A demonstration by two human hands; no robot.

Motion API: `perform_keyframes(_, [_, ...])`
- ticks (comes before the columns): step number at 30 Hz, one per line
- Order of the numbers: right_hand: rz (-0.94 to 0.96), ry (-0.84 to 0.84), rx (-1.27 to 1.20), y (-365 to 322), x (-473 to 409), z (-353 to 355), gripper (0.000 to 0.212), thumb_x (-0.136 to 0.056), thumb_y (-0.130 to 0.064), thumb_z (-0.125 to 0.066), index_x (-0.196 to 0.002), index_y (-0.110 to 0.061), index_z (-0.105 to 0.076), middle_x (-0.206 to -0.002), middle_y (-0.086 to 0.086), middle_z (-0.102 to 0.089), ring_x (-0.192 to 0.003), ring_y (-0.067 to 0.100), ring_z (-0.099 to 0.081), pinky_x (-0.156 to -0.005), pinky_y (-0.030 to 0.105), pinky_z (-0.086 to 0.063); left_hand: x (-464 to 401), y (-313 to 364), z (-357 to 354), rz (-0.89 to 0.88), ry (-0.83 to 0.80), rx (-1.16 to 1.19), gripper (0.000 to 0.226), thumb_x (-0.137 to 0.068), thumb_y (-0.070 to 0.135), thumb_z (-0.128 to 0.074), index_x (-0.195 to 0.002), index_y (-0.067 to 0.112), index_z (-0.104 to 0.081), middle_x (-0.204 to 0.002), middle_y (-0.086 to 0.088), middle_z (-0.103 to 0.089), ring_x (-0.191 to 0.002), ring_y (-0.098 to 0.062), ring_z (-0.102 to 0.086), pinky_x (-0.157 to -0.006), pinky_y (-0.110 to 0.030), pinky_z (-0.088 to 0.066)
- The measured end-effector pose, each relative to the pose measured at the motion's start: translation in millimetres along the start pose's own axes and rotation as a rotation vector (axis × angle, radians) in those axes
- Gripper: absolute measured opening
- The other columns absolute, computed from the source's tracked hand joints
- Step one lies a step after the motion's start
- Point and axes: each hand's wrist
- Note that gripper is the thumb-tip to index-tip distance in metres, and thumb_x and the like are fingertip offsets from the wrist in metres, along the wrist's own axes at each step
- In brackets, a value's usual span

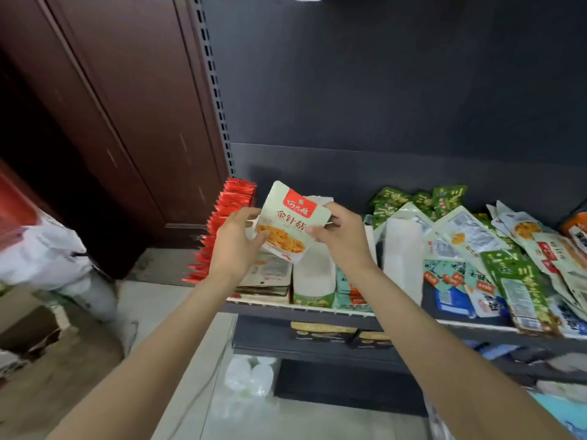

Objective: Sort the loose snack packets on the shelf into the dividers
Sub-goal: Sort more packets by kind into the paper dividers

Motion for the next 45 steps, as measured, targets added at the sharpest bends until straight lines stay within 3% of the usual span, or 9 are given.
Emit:
perform_keyframes(9, [0.156,-0.076,0.430,4,16,-46,0.015,-0.087,-0.005,-0.061,-0.100,-0.012,-0.065,-0.112,0.003,-0.066,-0.096,0.010,-0.059,-0.071,0.002,-0.042,17,-33,38,-0.048,0.022,-0.009,0.028,-0.084,0.017,-0.068,-0.112,0.016,-0.062,-0.109,0.005,-0.066,-0.095,-0.006,-0.061,-0.086,-0.023,-0.049])
perform_keyframes(16, [-0.006,-0.381,0.597,34,21,-46,0.026,-0.091,-0.007,-0.057,-0.114,-0.013,-0.066,-0.114,0.003,-0.066,-0.105,0.015,-0.060,-0.087,0.015,-0.038,22,-42,31,-0.265,-0.421,-0.455,0.022,-0.090,0.026,-0.061,-0.110,0.023,-0.068,-0.104,0.005,-0.070,-0.093,-0.016,-0.066,-0.083,-0.031,-0.052])
perform_keyframes(19, [-0.035,-0.401,0.548,36,25,-29,0.035,-0.091,-0.005,-0.054,-0.121,-0.022,-0.061,-0.113,-0.002,-0.063,-0.103,0.009,-0.057,-0.088,0.017,-0.041,23,-37,17,-0.315,-0.373,-0.511,0.022,-0.089,0.035,-0.060,-0.106,0.025,-0.070,-0.104,0.009,-0.071,-0.093,-0.014,-0.065,-0.090,-0.032,-0.045])
perform_keyframes(26, [0.047,0.154,0.481,58,23,61,0.035,-0.088,0.004,-0.050,-0.113,-0.016,-0.063,-0.102,0.000,-0.057,-0.094,0.011,-0.056,-0.085,0.023,-0.048,17,37,-52,-0.409,-0.312,-0.341,0.026,-0.095,0.028,-0.049,-0.115,0.021,-0.063,-0.112,0.004,-0.066,-0.103,-0.016,-0.059,-0.094,-0.034,-0.042])
perform_keyframes(30, [-0.086,0.378,0.582,82,18,121,0.045,-0.086,0.000,-0.055,-0.127,-0.016,-0.050,-0.120,0.009,-0.046,-0.110,0.019,-0.047,-0.093,0.033,-0.043,15,94,-114,-0.490,-0.371,-0.341,0.037,-0.096,0.025,-0.047,-0.132,0.020,-0.049,-0.135,-0.002,-0.049,-0.121,-0.020,-0.046,-0.100,-0.033,-0.038])
perform_keyframes(34, [-0.308,0.179,0.403,107,2,161,0.068,-0.087,-0.005,-0.057,-0.145,-0.019,-0.024,-0.139,0.012,-0.041,-0.127,0.027,-0.042,-0.105,0.040,-0.037,5,128,-177,-0.486,-0.428,-0.441,0.060,-0.093,0.029,-0.050,-0.147,0.022,-0.024,-0.155,-0.003,-0.019,-0.141,-0.022,-0.019,-0.113,-0.034,-0.022])
perform_keyframes(37, [-0.368,-0.039,0.077,119,-7,173,0.062,-0.090,0.002,-0.050,-0.144,-0.018,-0.028,-0.134,0.008,-0.047,-0.120,0.024,-0.050,-0.102,0.036,-0.041,-6,141,-213,-0.470,-0.433,-0.484,0.066,-0.092,0.023,-0.048,-0.149,0.020,-0.016,-0.158,-0.003,-0.008,-0.146,-0.021,-0.003,-0.117,-0.034,-0.006])
perform_keyframes(42, [-0.491,-0.239,-0.130,134,-22,205,0.039,-0.092,0.008,-0.039,-0.116,-0.021,-0.051,-0.108,-0.003,-0.059,-0.097,0.012,-0.056,-0.085,0.032,-0.044,-21,158,-251,-0.375,-0.366,-0.603,0.042,-0.093,0.021,-0.041,-0.135,0.016,-0.044,-0.134,-0.007,-0.048,-0.128,-0.024,-0.037,-0.107,-0.029,-0.020])
perform_keyframes(45, [-0.367,-0.151,0.171,157,-37,237,0.042,-0.090,0.008,-0.043,-0.125,-0.012,-0.052,-0.117,0.007,-0.055,-0.109,0.019,-0.053,-0.098,0.035,-0.041,-29,166,-275,-0.413,-0.373,-0.818,0.035,-0.088,0.021,-0.052,-0.122,0.012,-0.057,-0.121,-0.008,-0.057,-0.120,-0.027,-0.045,-0.103,-0.032,-0.030])
Point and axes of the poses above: each hand's wrist, its own x-axis away from the middle knuckle, its own z-axis out of the back of the hand, y = z × x
